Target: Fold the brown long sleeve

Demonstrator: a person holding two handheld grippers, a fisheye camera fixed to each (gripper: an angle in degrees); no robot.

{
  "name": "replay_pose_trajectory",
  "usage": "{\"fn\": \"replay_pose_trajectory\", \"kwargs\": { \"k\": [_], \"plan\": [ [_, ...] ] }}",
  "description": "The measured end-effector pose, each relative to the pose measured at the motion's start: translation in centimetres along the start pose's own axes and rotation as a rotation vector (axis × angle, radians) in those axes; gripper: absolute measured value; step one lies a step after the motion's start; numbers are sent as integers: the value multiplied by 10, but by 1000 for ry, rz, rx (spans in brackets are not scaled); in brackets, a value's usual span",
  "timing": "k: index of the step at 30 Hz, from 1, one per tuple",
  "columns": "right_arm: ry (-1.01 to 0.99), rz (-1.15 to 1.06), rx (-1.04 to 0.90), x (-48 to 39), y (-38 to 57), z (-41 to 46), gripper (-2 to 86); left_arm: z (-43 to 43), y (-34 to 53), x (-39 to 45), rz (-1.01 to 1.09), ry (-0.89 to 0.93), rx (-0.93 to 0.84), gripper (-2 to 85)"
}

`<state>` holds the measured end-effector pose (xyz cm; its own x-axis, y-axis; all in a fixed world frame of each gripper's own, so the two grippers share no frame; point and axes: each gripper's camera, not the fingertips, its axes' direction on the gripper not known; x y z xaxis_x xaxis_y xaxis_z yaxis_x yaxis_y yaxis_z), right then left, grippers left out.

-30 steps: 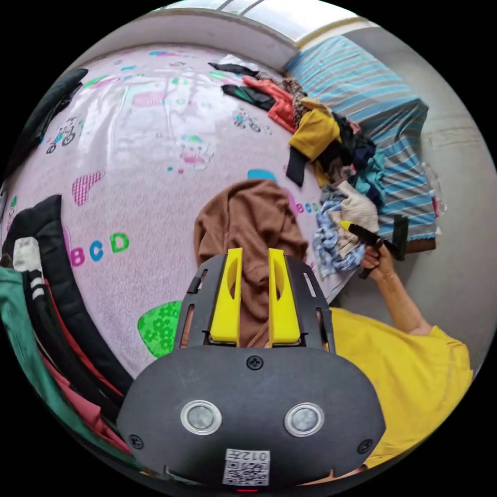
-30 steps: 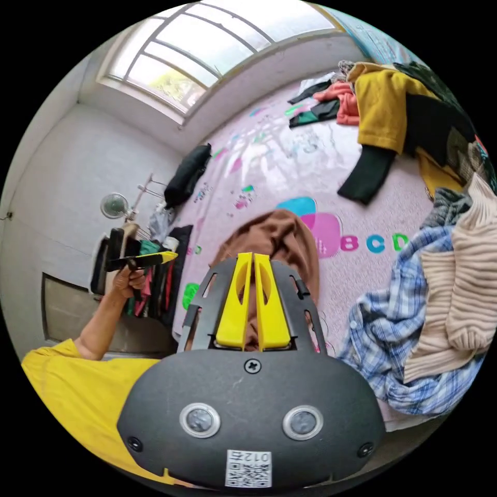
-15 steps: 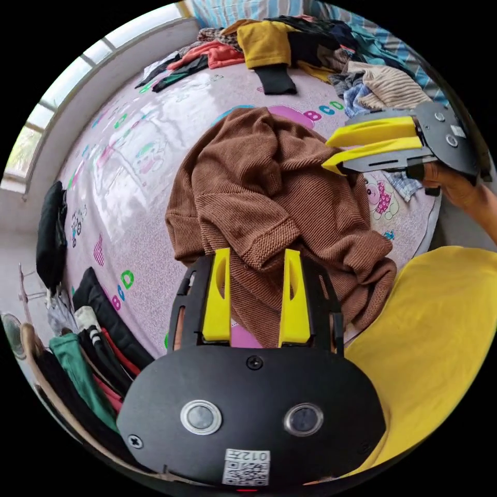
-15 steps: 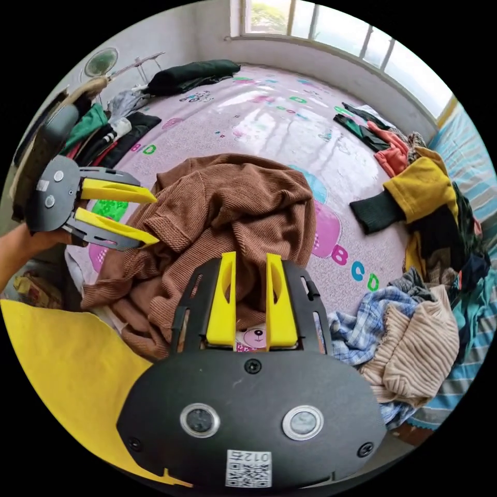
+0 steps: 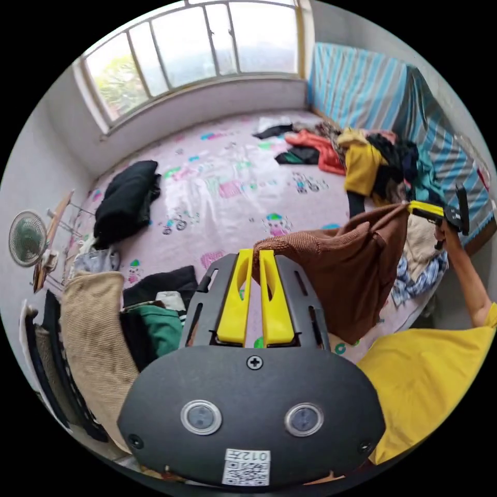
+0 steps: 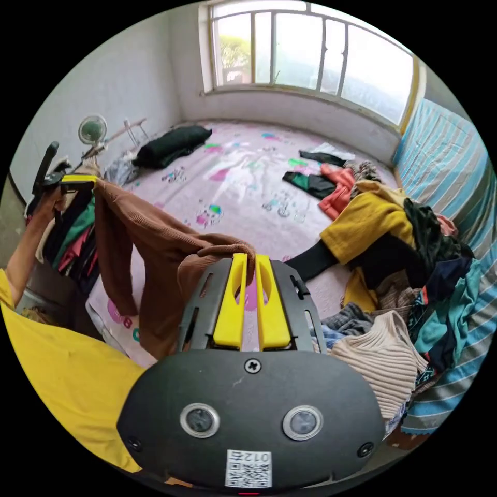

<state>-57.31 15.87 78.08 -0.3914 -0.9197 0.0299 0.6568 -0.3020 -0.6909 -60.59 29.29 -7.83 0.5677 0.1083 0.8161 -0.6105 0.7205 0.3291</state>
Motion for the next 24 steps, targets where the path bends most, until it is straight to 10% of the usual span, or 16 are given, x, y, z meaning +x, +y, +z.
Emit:
{"fn": "replay_pose_trajectory", "kwargs": {
  "k": [18, 24],
  "plan": [
    [-238, -279, 440, 22, 74, -210, 22, -228, 97, -32, -34, -97, 451, 4],
    [-269, -69, 197, 103, 55, -120, 21, -123, 46, -59, -8, 139, 158, 6]
  ]
}}
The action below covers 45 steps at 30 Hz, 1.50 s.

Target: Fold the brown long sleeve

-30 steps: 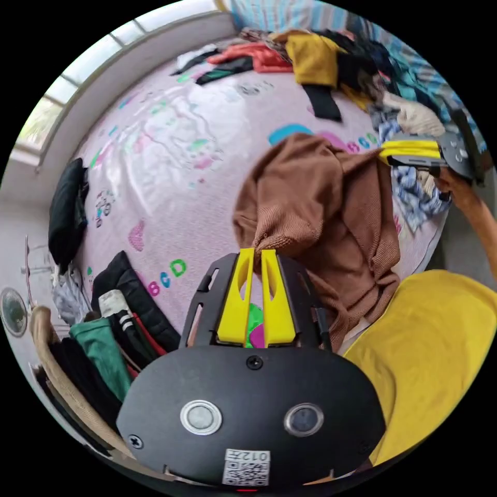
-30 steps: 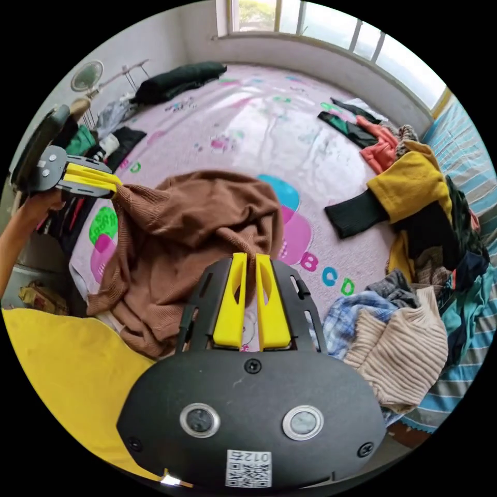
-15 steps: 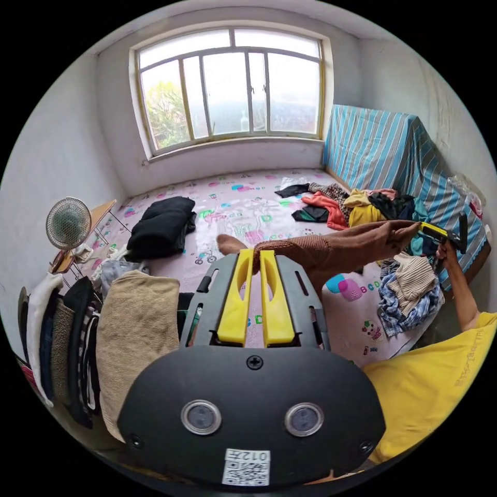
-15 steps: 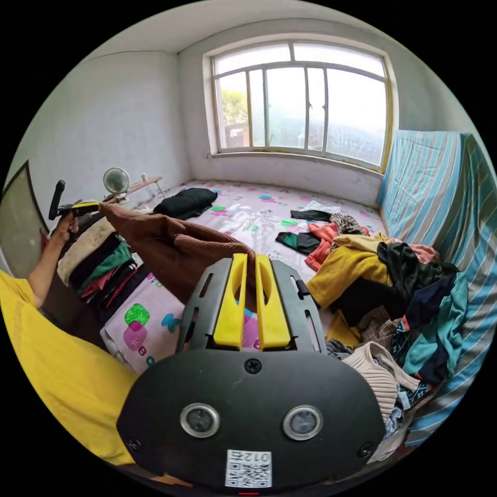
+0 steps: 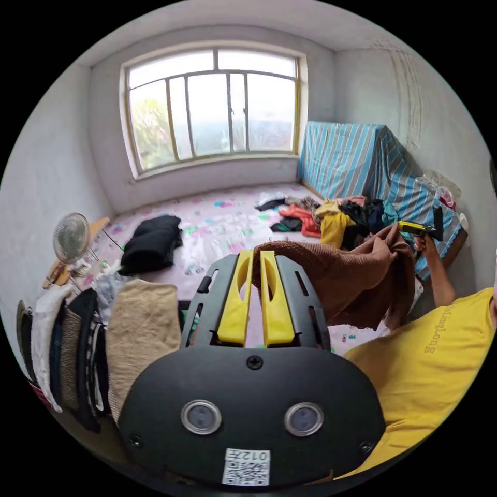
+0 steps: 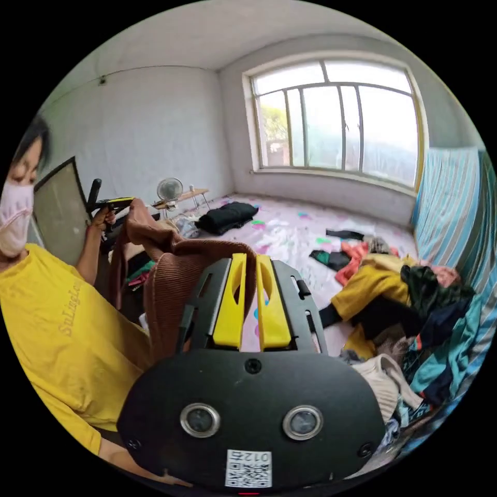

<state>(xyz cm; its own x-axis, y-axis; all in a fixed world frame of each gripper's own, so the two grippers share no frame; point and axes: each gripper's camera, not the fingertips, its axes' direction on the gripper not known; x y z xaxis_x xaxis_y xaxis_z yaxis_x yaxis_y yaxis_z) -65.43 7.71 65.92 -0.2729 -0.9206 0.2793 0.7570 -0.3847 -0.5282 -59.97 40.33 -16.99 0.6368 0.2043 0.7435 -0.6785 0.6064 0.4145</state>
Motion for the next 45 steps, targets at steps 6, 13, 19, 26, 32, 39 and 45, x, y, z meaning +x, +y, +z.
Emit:
{"fn": "replay_pose_trajectory", "kwargs": {
  "k": [6, 13, 19, 26, 32, 39, 45],
  "plan": [
    [212, 440, -516, 130, 121, 204, 17, 287, 56, -46, -283, 160, -649, 6],
    [163, 372, -536, 111, 187, 259, 29, 325, 102, -45, -471, 106, -500, 13],
    [189, 37, -630, 68, 186, 340, 78, 382, 63, 40, -11, 54, -638, 41],
    [285, -107, -782, 56, 202, 427, 73, 463, 11, 111, 295, 23, -684, 84],
    [333, -106, -820, 83, 201, 435, 21, 522, -23, 160, 555, -136, -682, 75],
    [182, -6, -735, 176, 140, 401, 10, 550, -83, 115, 526, -68, -700, 10],
    [173, 519, -678, 335, 139, 398, 15, 569, -100, -62, -405, 548, -641, 10]
  ]
}}
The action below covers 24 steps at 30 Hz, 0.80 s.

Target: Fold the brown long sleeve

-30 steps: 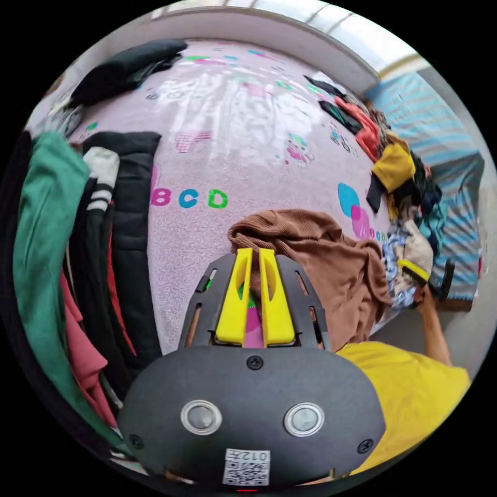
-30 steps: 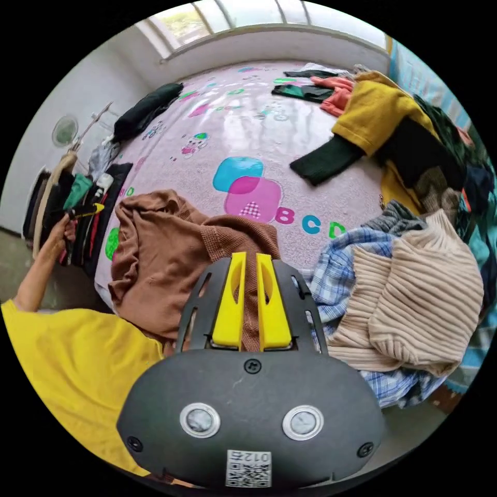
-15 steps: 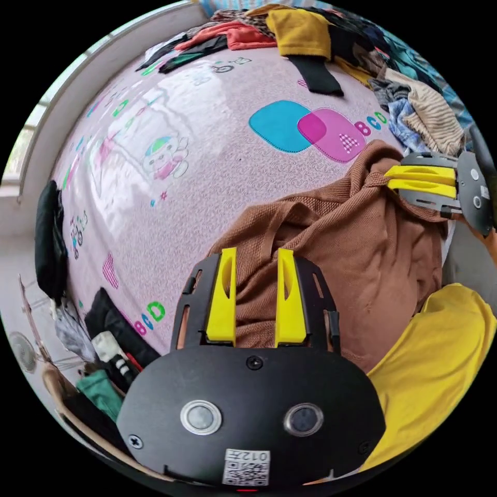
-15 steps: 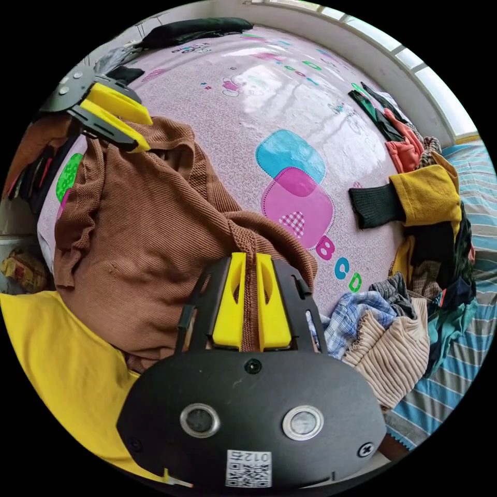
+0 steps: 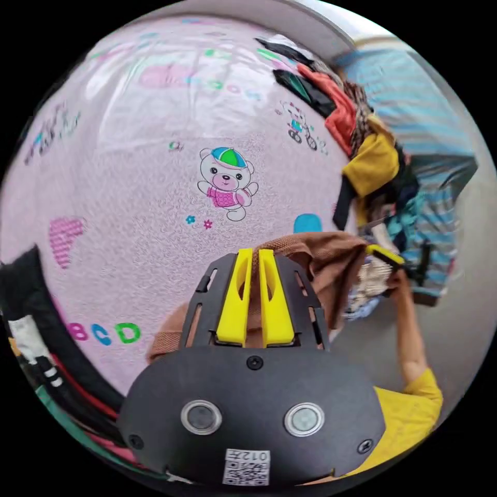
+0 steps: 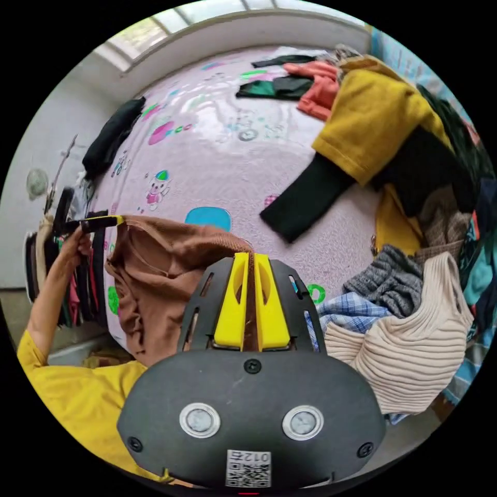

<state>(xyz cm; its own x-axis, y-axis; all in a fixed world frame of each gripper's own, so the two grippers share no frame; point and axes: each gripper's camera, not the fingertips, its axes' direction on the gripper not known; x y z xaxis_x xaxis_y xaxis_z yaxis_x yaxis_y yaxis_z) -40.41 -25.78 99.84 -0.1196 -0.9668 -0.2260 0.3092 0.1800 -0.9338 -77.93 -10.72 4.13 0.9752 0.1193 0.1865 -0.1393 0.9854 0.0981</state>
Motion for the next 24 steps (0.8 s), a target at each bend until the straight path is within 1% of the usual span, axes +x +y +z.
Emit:
{"fn": "replay_pose_trajectory", "kwargs": {
  "k": [1, 2, 3, 5, 7, 8, 9, 11, 12, 15, 20, 22, 24],
  "plan": [
    [26, 1, -26, 3, -1, 7, 16, -3, 2, -7, 1, 26, 13, 11],
    [95, -27, -57, 3, -1, 18, 17, -12, 8, -17, 17, 36, 44, 13],
    [160, -75, -43, -5, 5, 23, 17, -19, 16, -22, 43, 18, 72, 15],
    [217, -166, 27, -24, 17, 25, 17, -26, 30, -22, 105, -34, 93, 19],
    [237, -296, 86, -49, 27, 31, 18, -24, 44, -11, 189, -166, 88, 26],
    [261, -382, 101, -66, 30, 39, 20, -15, 51, 0, 255, -269, 54, 31],
    [297, -468, 101, -81, 29, 50, 24, -4, 56, 12, 317, -371, 25, 37],
    [341, -577, 101, -102, 23, 65, 36, 14, 63, 26, 400, -492, -16, 47],
    [361, -644, 82, -114, 17, 75, 46, 24, 65, 31, 428, -541, -25, 54],
    [358, -786, 9, -135, 1, 93, 74, 42, 67, 42, 500, -588, -66, 71],
    [383, -894, -52, -149, -18, 111, 99, 75, 65, 61, 625, -796, -143, 77],
    [368, -910, -71, -151, -22, 115, 102, 89, 63, 64, 667, -859, -174, 62],
    [363, -924, -143, -153, -29, 129, 101, 105, 55, 62, 690, -989, -245, 33]
  ]
}}
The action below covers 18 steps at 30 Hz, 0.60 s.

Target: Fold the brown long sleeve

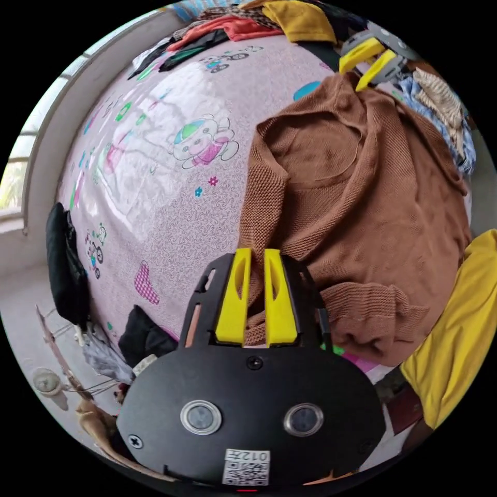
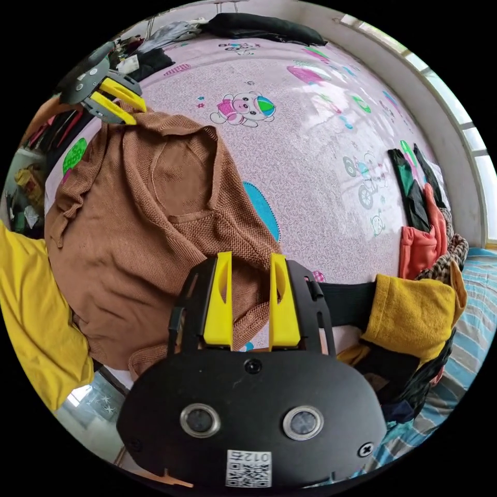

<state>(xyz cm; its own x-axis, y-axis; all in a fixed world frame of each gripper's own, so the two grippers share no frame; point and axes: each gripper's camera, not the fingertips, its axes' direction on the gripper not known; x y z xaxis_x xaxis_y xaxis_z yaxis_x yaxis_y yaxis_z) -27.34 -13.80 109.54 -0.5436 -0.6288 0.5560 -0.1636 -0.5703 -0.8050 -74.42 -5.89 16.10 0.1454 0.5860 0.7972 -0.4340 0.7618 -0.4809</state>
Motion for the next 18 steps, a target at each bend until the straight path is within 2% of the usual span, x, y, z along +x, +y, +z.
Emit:
{"fn": "replay_pose_trajectory", "kwargs": {
  "k": [2, 4, 5, 6, 7, 10, 12, 14, 18],
  "plan": [
    [11, 56, 13, 9, -2, 0, 97, -1, -2, -25, -102, 58, 2, 23],
    [-29, 217, 91, 31, 2, -9, 93, 2, 8, -73, -328, 284, 34, 19],
    [-86, 303, 129, 45, 7, -12, 92, 7, 21, -101, -463, 471, 92, 18],
    [-133, 336, 147, 50, 10, -13, 90, 11, 36, -119, -566, 584, 158, 18],
    [-141, 337, 148, 50, 11, -13, 89, 11, 43, -124, -608, 592, 179, 17],
    [-83, 258, 128, 30, 12, -15, 75, -4, 44, -112, -521, 464, 164, 19],
    [-43, 201, 131, 14, 11, -18, 63, -18, 26, -78, -313, 360, 147, 25],
    [-45, 172, 128, 7, 6, -20, 58, -24, 12, -54, -206, 254, 127, 32],
    [-14, 117, 116, -6, -8, -26, 40, -21, -14, -27, -123, 127, 74, 46]
  ]
}}
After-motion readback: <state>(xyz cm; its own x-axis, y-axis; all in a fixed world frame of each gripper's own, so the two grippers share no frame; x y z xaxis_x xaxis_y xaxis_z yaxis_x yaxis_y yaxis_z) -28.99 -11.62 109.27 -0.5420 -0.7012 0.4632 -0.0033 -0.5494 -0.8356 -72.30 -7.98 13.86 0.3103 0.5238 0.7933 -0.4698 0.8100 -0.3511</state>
